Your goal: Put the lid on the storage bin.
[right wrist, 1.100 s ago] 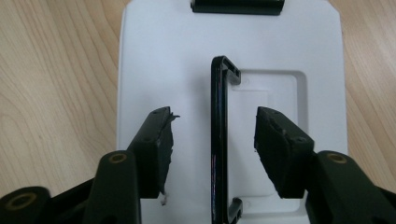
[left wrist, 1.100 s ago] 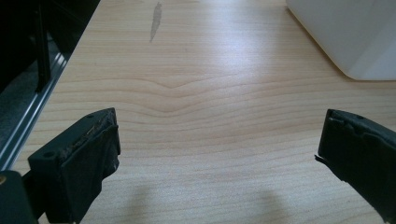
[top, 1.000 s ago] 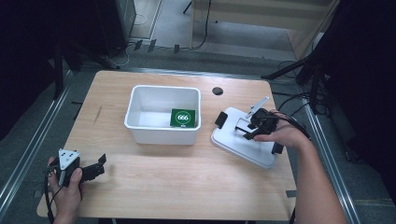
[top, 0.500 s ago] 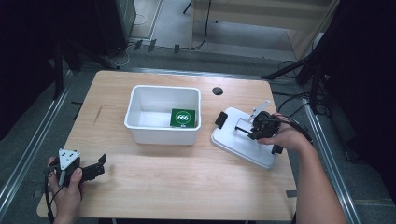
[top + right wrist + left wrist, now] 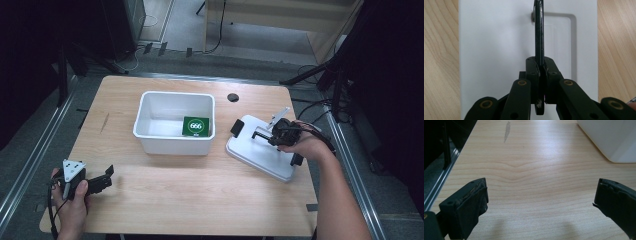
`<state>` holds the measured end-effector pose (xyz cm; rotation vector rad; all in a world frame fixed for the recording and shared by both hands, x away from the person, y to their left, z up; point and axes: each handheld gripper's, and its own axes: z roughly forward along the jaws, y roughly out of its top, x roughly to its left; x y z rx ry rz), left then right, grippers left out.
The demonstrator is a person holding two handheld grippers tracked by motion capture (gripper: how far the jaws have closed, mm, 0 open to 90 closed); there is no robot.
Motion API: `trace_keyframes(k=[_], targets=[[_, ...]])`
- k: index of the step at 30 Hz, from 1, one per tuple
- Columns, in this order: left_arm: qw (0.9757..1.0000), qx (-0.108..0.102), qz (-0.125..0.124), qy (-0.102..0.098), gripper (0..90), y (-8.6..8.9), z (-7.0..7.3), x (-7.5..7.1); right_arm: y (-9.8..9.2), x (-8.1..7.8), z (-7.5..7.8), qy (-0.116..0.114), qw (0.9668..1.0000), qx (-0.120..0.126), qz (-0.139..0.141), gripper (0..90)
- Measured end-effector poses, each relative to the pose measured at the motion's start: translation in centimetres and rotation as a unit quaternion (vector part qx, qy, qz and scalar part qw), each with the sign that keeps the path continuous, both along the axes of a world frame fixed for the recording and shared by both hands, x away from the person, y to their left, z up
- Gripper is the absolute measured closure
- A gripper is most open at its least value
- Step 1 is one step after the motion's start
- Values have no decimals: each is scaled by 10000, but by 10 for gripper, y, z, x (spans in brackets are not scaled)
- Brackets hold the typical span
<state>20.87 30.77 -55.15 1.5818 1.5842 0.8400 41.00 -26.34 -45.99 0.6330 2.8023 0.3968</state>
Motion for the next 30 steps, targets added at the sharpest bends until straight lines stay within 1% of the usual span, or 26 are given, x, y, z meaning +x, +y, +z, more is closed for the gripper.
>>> trace_keyframes(k=[3, 8, 12, 16, 20, 22, 28, 30], targets=[[10000, 0, 0, 3, 0, 0, 0, 0, -1, 0, 2, -53, 10000, 53, 22, 854], [10000, -7, 1, 6, 0, 0, 0, 0, -2, 0, 8, -163, 9998, 6, 131, 855], [10000, -10, 0, 4, 0, 0, 0, 0, -1, 1, 18, -296, 9994, 51, 182, 856], [10000, -22, -4, 4, 0, 0, 0, 0, 1, 1, 26, -365, 9990, 146, 220, 856], [10000, -37, -7, -2, 0, 0, 0, 0, 4, 2, 34, -399, 9987, 141, 276, 856], [10000, -42, -14, 6, 0, 1, 0, 0, 5, 2, 38, -482, 9982, 168, 304, 856], [10000, -42, -12, 15, 0, 1, 0, 0, 10, 4, 56, -596, 9971, 260, 387, 856], [10000, -44, -11, 12, 0, 1, 0, 0, 12, 5, 62, -613, 9969, 249, 418, 857]])
